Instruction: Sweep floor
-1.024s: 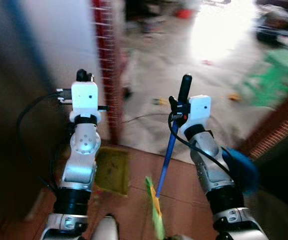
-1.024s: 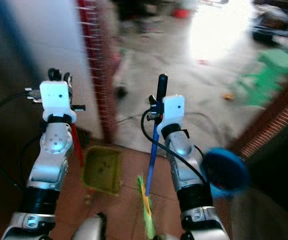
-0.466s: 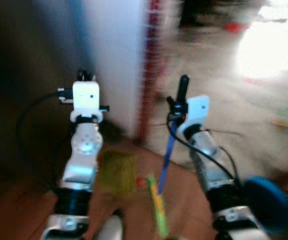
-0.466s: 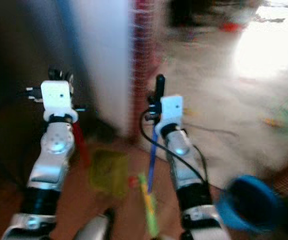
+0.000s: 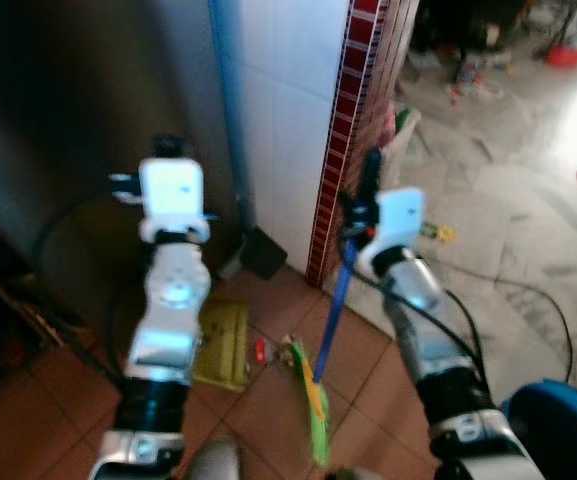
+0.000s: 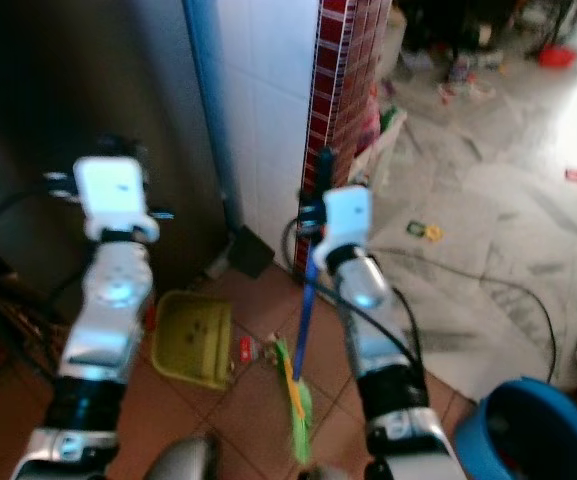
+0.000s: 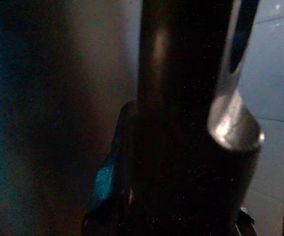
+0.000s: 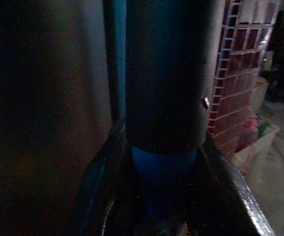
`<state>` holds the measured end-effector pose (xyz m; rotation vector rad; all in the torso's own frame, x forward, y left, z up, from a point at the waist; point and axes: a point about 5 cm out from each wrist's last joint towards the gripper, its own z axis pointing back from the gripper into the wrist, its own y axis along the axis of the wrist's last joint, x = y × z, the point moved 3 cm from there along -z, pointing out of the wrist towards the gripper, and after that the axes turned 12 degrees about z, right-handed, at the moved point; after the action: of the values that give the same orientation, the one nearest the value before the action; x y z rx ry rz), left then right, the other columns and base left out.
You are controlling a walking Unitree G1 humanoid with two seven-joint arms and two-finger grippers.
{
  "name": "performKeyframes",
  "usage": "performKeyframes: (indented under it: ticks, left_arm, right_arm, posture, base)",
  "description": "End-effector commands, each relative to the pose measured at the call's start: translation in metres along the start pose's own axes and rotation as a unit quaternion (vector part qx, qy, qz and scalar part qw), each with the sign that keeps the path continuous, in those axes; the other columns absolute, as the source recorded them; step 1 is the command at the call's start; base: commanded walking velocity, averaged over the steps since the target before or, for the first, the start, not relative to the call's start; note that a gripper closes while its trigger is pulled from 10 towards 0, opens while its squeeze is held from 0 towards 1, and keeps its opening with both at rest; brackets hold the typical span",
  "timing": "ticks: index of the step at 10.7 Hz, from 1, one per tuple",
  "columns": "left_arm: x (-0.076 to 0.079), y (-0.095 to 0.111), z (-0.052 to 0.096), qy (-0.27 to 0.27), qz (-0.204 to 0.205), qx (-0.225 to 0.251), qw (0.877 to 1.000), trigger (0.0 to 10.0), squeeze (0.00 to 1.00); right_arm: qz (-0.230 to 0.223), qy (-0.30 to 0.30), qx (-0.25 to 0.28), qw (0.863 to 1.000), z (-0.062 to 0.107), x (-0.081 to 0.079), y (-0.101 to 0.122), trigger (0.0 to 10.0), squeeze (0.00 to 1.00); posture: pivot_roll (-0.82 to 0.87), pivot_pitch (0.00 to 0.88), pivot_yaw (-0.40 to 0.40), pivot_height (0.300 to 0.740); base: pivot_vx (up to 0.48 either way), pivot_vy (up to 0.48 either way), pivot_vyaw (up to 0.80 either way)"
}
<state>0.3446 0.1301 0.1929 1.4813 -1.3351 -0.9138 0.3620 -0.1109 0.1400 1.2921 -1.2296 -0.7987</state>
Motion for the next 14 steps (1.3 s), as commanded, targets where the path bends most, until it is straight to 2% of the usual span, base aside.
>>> performKeyframes:
  ticks: [1,4,8,11,14]
  left_arm:
    - [-0.006,0.015,-0.003,0.010,0.002,0.030,1.000,10.0,0.00]
    - [-0.024,0.004,0.005,0.030,-0.017,0.006,0.999,10.0,0.00]
    - [-0.032,0.000,0.010,0.048,-0.039,0.004,0.998,10.0,0.00]
    - [-0.054,-0.011,0.020,0.117,-0.073,-0.002,0.990,10.0,0.00]
    - [-0.060,-0.028,0.027,0.129,-0.065,-0.031,0.989,10.0,0.00]
  right_arm:
    - [0.000,-0.002,0.014,1.000,-0.003,0.001,0.007,10.0,0.00]
    - [-0.001,-0.011,0.013,1.000,-0.002,0.003,0.006,10.0,0.00]
    - [0.011,-0.019,0.024,0.999,-0.006,0.008,0.012,10.0,0.00]
    - [0.031,-0.016,0.027,0.999,-0.009,0.014,0.014,10.0,0.00]
    - [0.039,-0.011,0.034,0.999,-0.011,0.014,0.017,10.0,0.00]
  posture:
    - [0.03,0.031,-0.061,0.740]
    - [0.04,0.033,-0.052,0.740]
    - [0.04,0.033,-0.052,0.740]
    - [0.05,0.039,-0.067,0.740]
    - [0.05,0.042,-0.072,0.740]
  base:
    - [0.000,0.000,0.00]
    - [0.000,0.000,0.00]
    - [0.000,0.000,0.00]
    - [0.000,0.000,0.00]
    - [0.000,0.000,0.00]
